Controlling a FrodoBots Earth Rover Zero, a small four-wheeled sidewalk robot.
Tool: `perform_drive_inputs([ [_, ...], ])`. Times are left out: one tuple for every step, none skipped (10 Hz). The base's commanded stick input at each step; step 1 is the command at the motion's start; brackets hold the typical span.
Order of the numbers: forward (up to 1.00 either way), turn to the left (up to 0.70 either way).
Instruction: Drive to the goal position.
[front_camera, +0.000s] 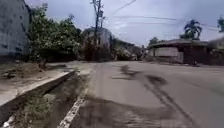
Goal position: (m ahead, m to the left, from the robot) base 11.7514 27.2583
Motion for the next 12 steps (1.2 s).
perform_drive_inputs([
  [1.00, 0.00],
  [1.00, 0.00],
  [1.00, 0.00],
  [1.00, 0.00],
  [1.00, 0.00],
  [1.00, 0.20],
  [1.00, 0.35],
  [1.00, 0.08],
  [1.00, 0.00],
  [1.00, 0.00],
  [1.00, 0.02],
  [1.00, 0.00],
])
